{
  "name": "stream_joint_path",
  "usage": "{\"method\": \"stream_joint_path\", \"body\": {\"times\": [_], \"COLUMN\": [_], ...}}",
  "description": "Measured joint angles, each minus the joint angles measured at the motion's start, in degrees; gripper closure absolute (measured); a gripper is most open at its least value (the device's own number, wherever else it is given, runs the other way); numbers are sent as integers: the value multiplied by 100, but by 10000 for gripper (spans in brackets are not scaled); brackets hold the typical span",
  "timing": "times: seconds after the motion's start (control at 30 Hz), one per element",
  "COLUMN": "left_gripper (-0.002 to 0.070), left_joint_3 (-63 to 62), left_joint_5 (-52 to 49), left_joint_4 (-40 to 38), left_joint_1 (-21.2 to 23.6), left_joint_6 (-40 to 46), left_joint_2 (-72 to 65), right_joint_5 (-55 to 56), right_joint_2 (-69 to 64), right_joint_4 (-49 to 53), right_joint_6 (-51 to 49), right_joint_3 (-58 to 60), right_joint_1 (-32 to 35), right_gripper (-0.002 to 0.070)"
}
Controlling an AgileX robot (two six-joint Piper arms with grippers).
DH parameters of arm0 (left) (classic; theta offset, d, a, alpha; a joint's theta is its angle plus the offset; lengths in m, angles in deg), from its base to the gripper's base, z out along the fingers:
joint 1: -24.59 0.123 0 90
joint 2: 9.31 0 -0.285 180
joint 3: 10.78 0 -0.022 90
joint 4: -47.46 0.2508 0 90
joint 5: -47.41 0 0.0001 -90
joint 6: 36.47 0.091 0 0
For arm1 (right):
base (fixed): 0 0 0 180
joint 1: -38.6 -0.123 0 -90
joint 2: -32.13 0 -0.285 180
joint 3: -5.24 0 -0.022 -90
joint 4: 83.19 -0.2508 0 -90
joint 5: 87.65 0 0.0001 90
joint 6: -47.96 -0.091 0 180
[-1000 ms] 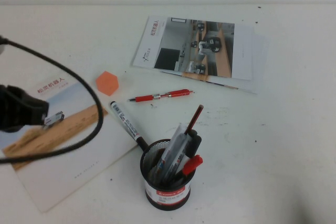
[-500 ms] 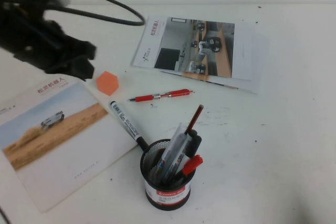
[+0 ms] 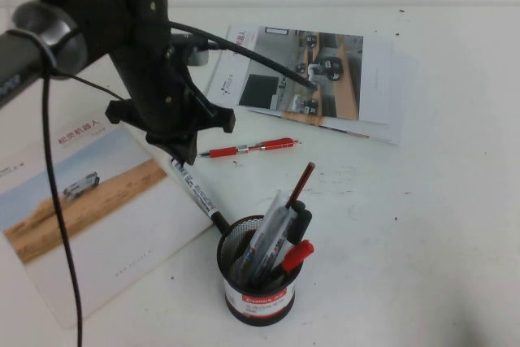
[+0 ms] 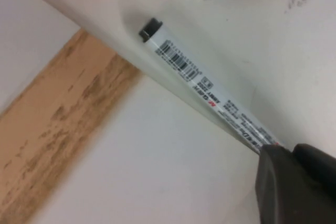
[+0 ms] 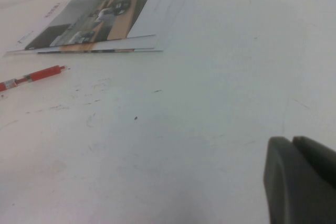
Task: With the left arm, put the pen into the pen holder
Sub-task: Pick up the pen on the table
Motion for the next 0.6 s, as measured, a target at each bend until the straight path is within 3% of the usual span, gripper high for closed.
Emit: {"method": "stream_joint_path", "body": {"times": [0.1, 0.3, 0.47, 0.6], "left_gripper": [588, 300, 244, 237], "left_joint_3": [-69, -92, -100, -184], "left_joint_5": [-73, -131, -110, -56], "left_joint_4": [0, 142, 200, 205], "left_joint_1": [-10, -10, -10, -30], "left_joint_6": [0, -572, -1840, -2311], "left_joint_2": [-192, -353, -485, -700], "right_joint_5": [0, 0, 0, 0], "right_joint_2": [0, 0, 0, 0], "right_joint_4": [0, 0, 0, 0], "right_joint_6": [0, 0, 0, 0], "right_joint_3": [0, 0, 0, 0], "right_joint_1": [0, 0, 0, 0], "right_gripper": [698, 698, 698, 698]}}
